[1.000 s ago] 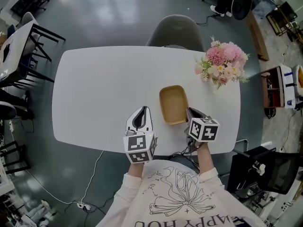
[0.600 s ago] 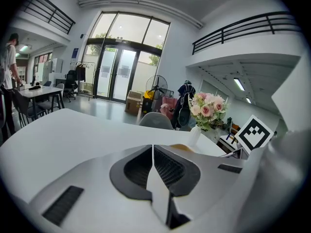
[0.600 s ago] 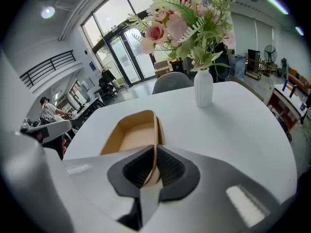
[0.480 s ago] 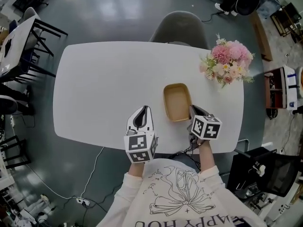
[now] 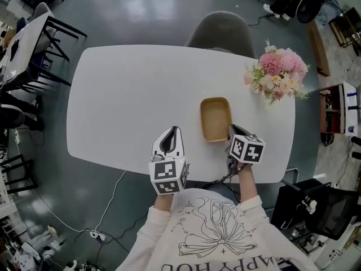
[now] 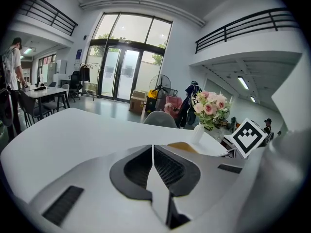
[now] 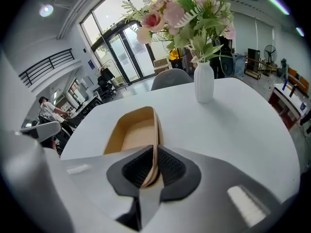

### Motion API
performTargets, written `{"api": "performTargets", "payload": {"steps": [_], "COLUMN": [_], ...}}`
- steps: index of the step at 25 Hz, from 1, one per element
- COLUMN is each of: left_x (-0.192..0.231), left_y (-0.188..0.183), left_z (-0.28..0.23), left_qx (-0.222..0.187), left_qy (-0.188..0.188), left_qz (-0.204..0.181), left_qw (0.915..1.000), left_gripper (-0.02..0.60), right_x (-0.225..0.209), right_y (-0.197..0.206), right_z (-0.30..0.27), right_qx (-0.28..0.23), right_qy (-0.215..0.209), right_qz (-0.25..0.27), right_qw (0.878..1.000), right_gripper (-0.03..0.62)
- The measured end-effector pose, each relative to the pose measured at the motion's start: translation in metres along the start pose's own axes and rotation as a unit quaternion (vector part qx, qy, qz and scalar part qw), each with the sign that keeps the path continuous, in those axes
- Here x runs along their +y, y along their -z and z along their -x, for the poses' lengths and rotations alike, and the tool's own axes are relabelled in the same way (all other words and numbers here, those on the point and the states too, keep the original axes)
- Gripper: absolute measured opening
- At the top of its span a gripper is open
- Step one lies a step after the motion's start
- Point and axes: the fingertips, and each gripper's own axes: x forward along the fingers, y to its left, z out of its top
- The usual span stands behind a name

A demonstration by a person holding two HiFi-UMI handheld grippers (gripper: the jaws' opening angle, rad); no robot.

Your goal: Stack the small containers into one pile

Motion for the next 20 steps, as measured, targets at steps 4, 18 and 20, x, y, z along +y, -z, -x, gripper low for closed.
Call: {"api": "performTargets", "payload": {"steps": [4,18,20], "left_x": [-0.001,0.008,0.010], "left_y": [-0.007,-0.084,-0.098], "left_z": [0.004,0.035,0.041], "left_qx": [-0.009,-0.097,-0.113], "left_qy": [-0.001,0.004,0.004], "left_qz": [-0.003,-0.041,-0.051], "left_qw": [1.0000,0.9945,0.9923], "left_gripper": [0.017,0.017,0.017], "right_x": [0.011,0.098,0.110], "right_y": [-0.011,-0.102,-0.114], "right_z": [0.009,0.091,0.104], "right_qx": [-0.028,-0.236,-0.267], "right_qy": [-0.007,-0.041,-0.041], "right_qz": [0.026,0.100,0.108], "right_qw": [0.999,0.966,0.957], "right_gripper": [0.127,0.072,0.044]}}
